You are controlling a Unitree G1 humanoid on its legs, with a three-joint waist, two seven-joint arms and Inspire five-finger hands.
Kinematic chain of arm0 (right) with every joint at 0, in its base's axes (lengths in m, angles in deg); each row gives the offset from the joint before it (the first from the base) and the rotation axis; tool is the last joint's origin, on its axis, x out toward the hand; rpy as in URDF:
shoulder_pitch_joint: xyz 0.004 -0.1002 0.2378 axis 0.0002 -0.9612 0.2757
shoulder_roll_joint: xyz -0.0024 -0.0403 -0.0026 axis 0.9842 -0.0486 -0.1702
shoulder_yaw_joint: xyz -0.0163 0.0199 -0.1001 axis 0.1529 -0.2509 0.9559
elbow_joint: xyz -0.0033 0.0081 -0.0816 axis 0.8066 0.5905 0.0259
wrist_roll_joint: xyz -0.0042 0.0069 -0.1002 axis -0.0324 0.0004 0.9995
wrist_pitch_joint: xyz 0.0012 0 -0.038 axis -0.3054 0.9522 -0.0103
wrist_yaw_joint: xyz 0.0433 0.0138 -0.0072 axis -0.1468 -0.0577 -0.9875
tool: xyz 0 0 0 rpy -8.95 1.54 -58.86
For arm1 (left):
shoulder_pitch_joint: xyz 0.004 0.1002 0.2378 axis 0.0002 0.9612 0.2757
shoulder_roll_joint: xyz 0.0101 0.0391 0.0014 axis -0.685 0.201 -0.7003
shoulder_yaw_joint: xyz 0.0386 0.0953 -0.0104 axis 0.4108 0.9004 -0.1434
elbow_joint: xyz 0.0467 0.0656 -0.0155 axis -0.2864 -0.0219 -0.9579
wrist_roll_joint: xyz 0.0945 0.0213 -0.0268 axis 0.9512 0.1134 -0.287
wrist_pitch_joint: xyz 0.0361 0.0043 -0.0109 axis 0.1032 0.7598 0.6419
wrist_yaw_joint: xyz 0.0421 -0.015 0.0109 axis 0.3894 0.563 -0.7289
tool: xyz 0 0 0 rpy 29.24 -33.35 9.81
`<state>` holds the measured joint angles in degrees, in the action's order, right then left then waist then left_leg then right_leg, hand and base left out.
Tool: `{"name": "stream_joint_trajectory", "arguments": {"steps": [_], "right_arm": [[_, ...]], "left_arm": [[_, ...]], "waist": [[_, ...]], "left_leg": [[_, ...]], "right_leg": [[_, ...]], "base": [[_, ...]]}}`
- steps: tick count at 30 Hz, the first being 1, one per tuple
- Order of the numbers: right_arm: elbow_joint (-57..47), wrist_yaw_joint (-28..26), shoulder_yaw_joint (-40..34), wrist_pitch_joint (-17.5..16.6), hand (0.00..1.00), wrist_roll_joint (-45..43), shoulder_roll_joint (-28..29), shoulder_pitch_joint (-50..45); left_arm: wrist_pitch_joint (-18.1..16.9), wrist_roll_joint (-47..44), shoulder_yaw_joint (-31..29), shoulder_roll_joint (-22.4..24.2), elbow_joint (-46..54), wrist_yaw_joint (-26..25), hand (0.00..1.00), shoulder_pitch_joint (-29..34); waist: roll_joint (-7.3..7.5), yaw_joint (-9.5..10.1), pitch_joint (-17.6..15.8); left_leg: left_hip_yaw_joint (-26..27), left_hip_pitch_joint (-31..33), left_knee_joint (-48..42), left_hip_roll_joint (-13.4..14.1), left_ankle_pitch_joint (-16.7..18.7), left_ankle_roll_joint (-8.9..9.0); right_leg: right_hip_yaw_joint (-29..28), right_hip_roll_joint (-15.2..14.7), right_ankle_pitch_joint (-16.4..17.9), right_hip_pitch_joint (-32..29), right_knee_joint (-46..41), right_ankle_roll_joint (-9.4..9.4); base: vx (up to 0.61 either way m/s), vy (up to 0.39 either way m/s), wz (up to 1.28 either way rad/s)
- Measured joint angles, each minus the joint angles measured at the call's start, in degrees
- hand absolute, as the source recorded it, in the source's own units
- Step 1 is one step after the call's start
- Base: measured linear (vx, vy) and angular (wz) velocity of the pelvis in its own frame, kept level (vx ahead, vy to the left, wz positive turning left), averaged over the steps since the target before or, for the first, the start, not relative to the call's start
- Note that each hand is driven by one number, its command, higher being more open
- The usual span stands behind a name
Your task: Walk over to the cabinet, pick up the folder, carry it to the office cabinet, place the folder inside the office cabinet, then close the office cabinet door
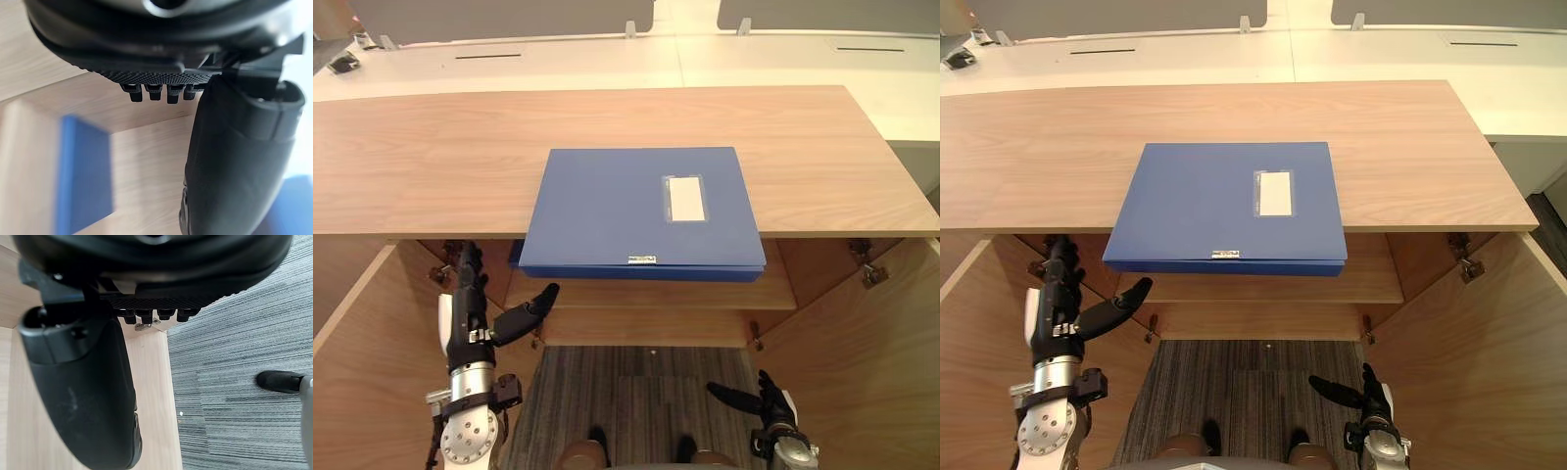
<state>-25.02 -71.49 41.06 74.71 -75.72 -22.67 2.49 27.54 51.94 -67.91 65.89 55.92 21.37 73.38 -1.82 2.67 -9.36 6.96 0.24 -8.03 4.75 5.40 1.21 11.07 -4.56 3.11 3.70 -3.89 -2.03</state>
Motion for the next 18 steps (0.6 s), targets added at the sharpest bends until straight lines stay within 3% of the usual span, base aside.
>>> {"name": "stream_joint_trajectory", "arguments": {"steps": [5, 6, 11, 14, 18], "right_arm": [[0.0, 0.0, 0.3, 0.0, 1.00, 1.6, -0.5, -0.7], [0.0, 0.0, 2.1, 0.0, 1.00, 2.0, -1.1, -2.1], [0.0, 0.0, 2.7, 0.0, 1.00, 2.1, -1.3, -2.3], [0.0, -0.3, 4.8, 0.0, 1.00, 2.1, -2.0, -2.4], [-0.4, -0.7, 5.2, -0.1, 1.00, 2.0, -2.1, -2.0]], "left_arm": [[-2.0, 6.0, 1.1, -5.3, 8.8, -1.0, 1.00, 2.9], [-3.0, 10.9, 1.0, -10.3, 11.6, -1.0, 1.00, 2.9], [-2.9, 13.5, 1.7, -14.1, 11.5, -1.0, 1.00, 1.6], [-2.8, 22.8, 10.2, -24.9, 6.4, -0.6, 1.00, -7.9], [-3.4, 30.4, 18.2, -27.3, 1.0, 2.2, 1.00, -13.9]], "waist": [[0.01, 0.07, 0.4], [0.11, -0.25, 1.7], [0.22, -0.41, 1.9], [0.29, -0.41, 2.3], [0.42, -3.14, 3.4]], "left_leg": [[-0.4, -0.8, 0.1, -0.1, -0.1, 0.05], [-0.5, -2.1, 0.9, -0.1, -0.8, 0.13], [-0.3, -2.7, 1.9, -0.1, -1.3, 0.35], [0.6, -3.9, 4.2, -0.1, -2.4, 0.74], [2.8, -4.9, 5.5, 0.1, -2.9, 0.40]], "right_leg": [[0.0, -0.1, 0.1, 1.3, 0.5, -0.17], [0.0, -0.1, 0.0, 2.2, 0.7, -0.21], [-0.4, 0.2, -0.1, 2.3, 0.9, -0.26], [-1.3, 0.4, -0.2, 2.2, 1.2, -0.33], [-3.6, 0.7, -0.7, 1.5, 1.4, -0.30]], "base": [[-0.07, -0.012, 0.04], [-0.09, -0.027, 0.02], [-0.05, -0.017, -0.01], [-0.01, -0.013, -0.11], [0.03, 0.006, -0.30]]}}
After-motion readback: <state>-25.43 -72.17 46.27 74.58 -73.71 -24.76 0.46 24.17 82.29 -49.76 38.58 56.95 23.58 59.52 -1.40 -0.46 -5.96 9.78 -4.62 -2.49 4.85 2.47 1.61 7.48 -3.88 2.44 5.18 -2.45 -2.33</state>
